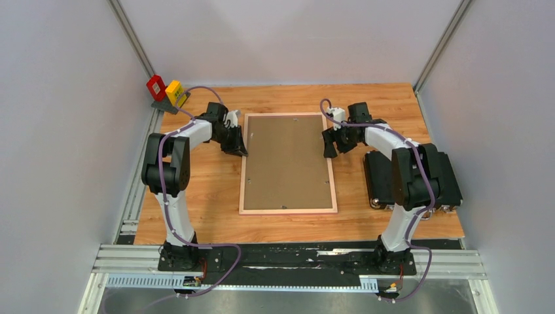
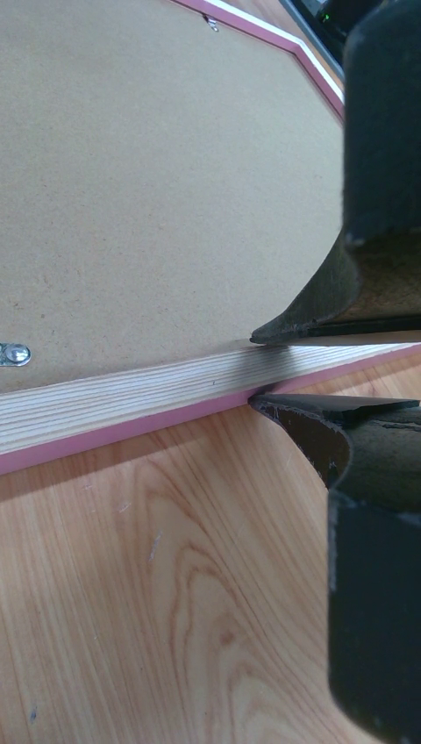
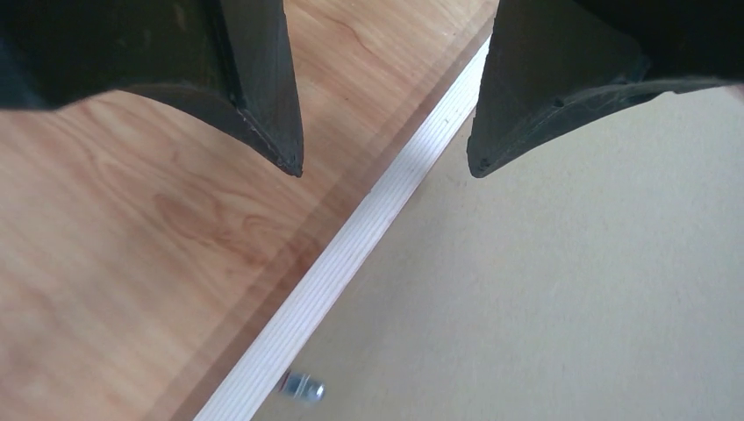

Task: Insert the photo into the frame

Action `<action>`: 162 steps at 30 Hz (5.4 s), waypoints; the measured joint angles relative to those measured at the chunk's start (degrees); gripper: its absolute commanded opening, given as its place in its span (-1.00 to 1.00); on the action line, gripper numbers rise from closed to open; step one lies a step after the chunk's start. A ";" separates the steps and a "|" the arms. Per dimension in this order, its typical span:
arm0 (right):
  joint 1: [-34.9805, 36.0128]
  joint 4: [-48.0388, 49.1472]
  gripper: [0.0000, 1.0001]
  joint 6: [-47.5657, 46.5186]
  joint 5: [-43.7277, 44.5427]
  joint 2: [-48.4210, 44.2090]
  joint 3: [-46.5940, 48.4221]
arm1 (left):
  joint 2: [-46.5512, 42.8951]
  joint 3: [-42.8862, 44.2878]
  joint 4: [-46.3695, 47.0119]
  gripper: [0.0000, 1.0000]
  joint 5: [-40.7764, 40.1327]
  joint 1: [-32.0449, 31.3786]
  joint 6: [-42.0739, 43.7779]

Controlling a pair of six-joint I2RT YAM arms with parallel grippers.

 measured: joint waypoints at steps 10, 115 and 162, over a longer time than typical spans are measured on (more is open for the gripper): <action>0.00 1.70 0.32 2.69 1.86 0.11 2.54 | 0.00 0.00 0.02 -0.75 0.09 0.00 0.00; -2.49 22.38 0.86 19.69 13.44 -13.42 -10.93 | -14.93 3.21 2.64 1.00 -9.31 -7.15 10.82; -7.54 11.78 -1.00 21.66 12.90 1.73 -3.10 | -0.70 14.38 -2.62 0.93 -16.68 -10.88 8.11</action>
